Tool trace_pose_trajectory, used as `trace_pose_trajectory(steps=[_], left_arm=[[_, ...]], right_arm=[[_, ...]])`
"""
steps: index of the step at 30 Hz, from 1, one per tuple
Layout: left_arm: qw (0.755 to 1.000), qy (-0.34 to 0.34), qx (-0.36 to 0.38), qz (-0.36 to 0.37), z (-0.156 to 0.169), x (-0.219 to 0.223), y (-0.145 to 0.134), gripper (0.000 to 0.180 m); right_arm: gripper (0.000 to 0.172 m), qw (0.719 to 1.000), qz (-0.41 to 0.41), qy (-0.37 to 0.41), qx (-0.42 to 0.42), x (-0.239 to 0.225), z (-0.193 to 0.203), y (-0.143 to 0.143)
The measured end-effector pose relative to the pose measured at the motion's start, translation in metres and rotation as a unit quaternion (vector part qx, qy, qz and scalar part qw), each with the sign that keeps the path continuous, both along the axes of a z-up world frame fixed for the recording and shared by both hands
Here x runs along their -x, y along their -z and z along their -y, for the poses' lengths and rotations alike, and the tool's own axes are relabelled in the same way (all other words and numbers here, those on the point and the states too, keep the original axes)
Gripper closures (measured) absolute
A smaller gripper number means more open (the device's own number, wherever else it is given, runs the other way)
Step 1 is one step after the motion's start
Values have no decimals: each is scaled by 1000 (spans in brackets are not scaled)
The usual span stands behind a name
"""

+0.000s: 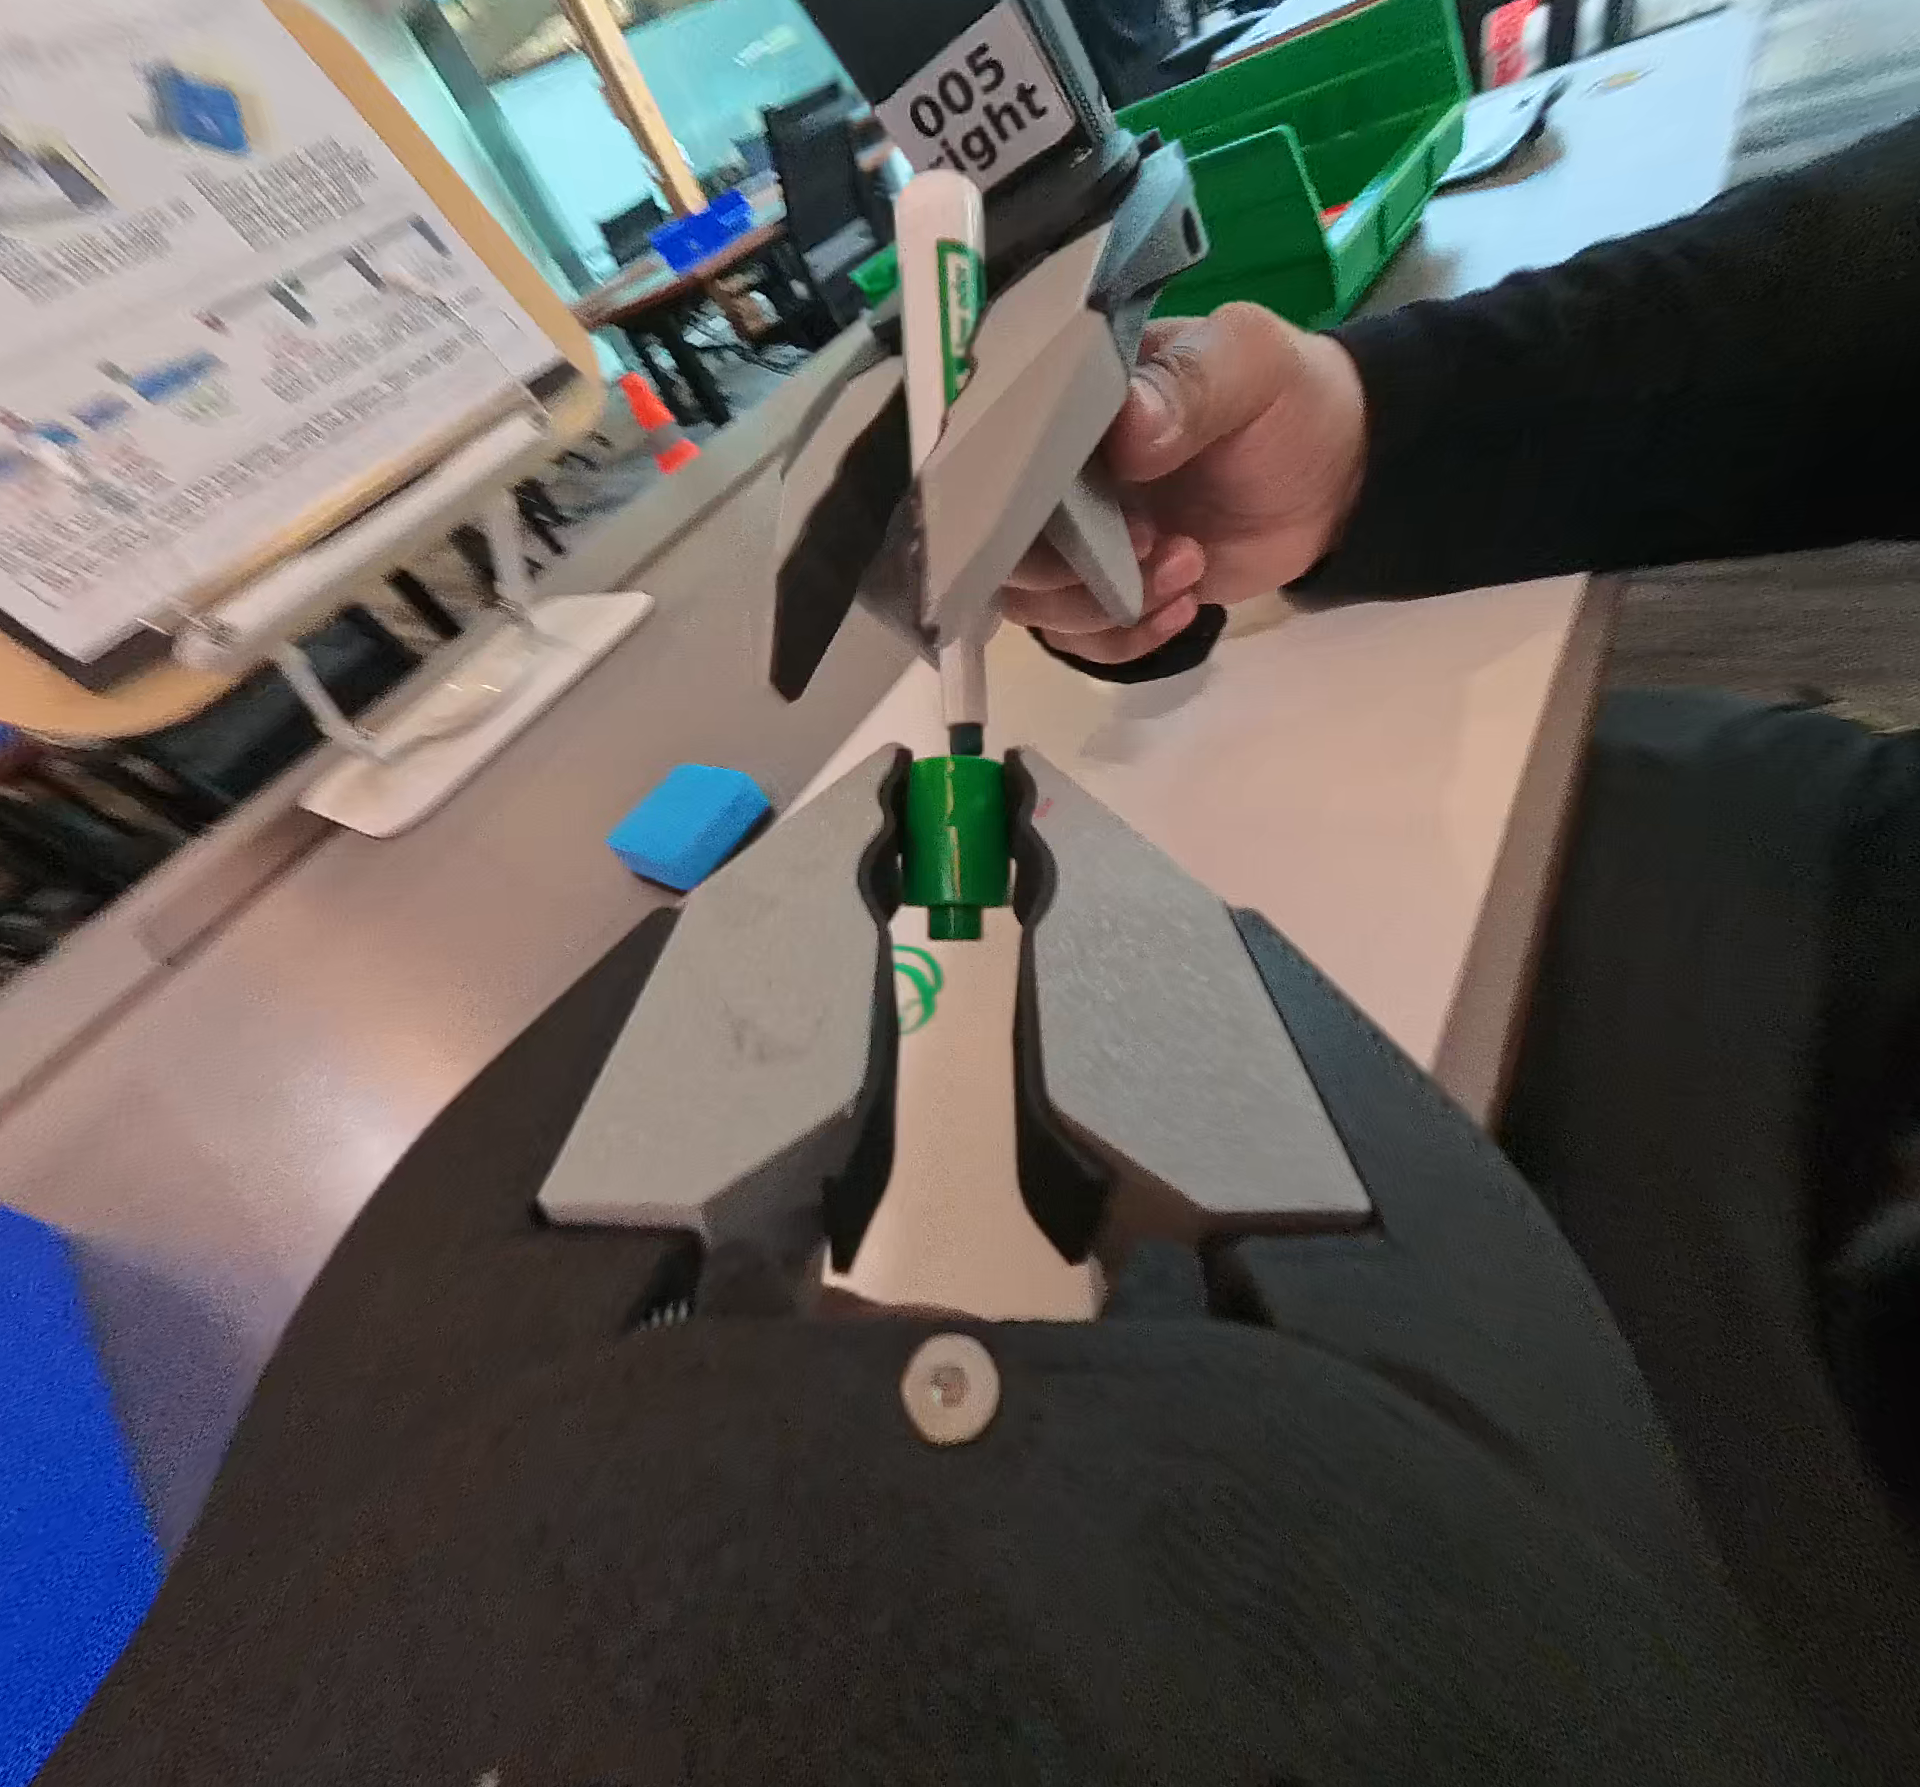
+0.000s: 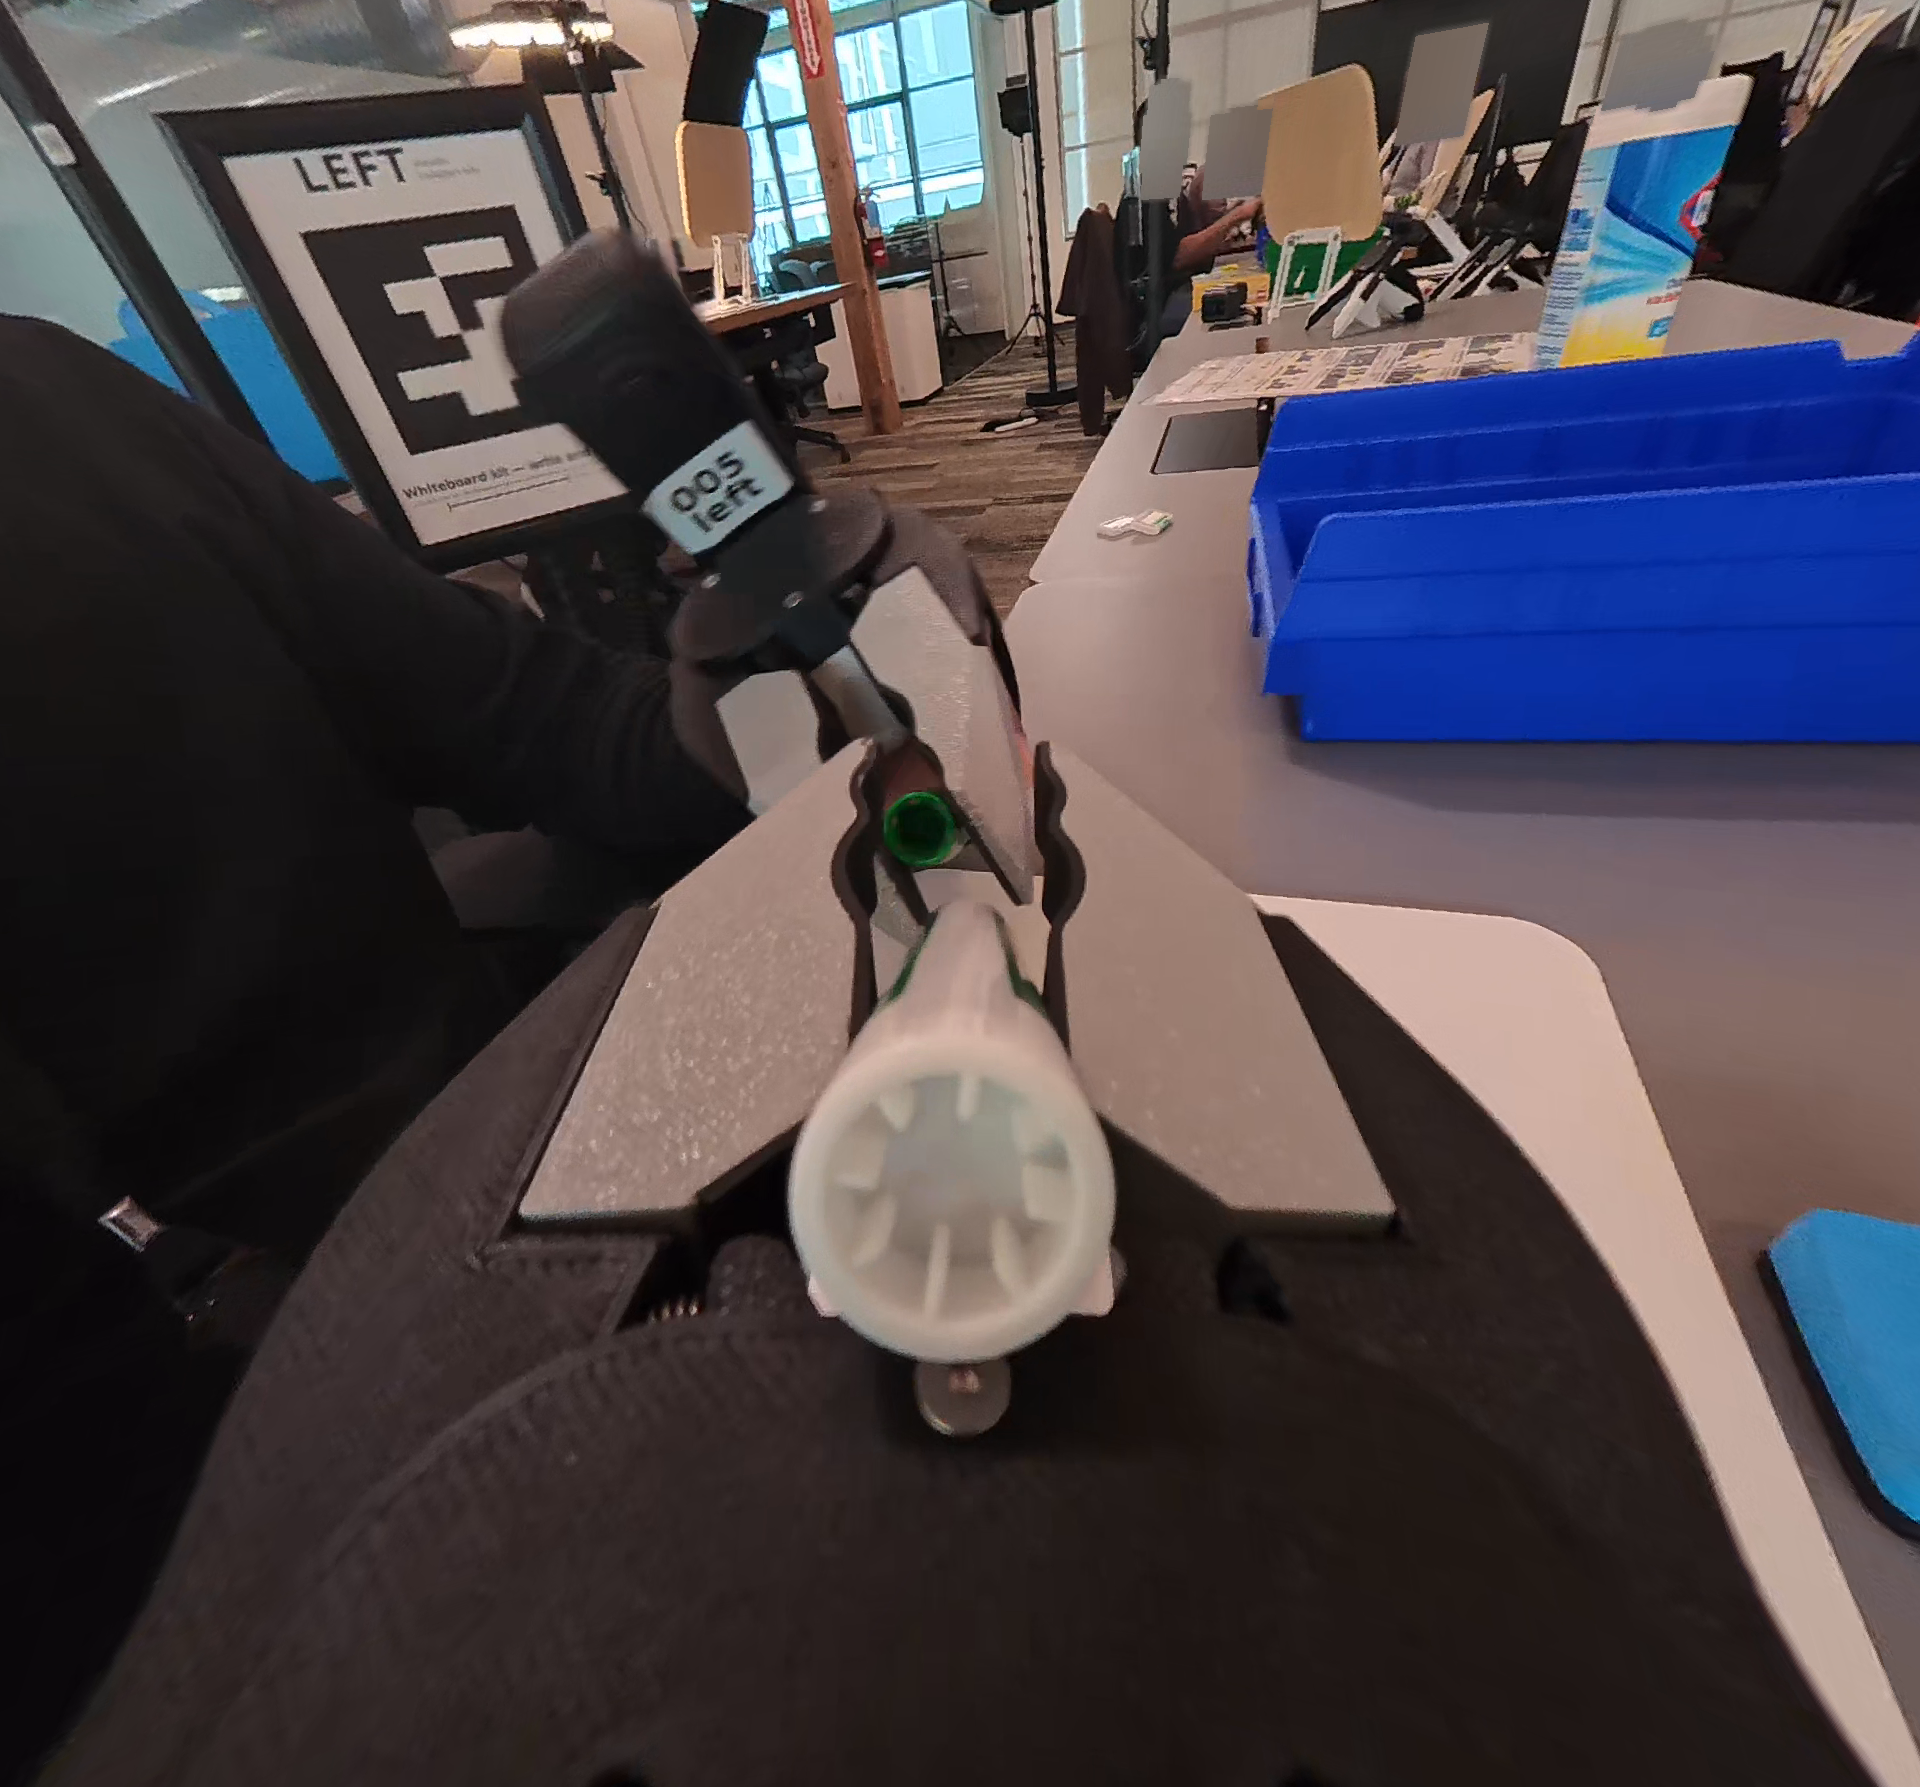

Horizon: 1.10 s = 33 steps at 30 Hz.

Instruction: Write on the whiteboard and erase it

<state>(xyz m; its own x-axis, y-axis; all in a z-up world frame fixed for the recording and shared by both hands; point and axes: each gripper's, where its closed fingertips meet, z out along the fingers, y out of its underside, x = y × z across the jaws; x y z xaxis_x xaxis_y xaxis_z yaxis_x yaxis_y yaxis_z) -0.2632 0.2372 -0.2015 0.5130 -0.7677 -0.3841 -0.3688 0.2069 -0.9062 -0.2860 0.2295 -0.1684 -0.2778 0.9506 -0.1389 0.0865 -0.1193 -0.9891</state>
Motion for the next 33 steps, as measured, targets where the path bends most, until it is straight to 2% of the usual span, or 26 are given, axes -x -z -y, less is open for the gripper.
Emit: trace_pose_trajectory(steps=[4,11,16,21,24,29,33], left_arm=[[994,48,87,49,6,-2,0,166],[979,103,156,77,17,-18,4,165],[986,86,121,73,14,-19,1,166],[992,67,91,61,11,-20,0,166],[989,84,101,73,15,-22,-3,166],[978,111,135,112,19,-29,-7,165],[981,105,128,104,18,-31,-6,165]], right_arm=[[145,999,-2,-19,-27,1,12,0],[145,999,5,-35,-28,7,20,6],[145,999,8,-33,-23,6,20,5],[146,998,-27,-49,0,1,23,-10],[145,999,-18,-48,11,2,22,-7],[145,997,-42,-56,7,2,28,-18],[146,998,-24,-54,-4,3,29,-16]])
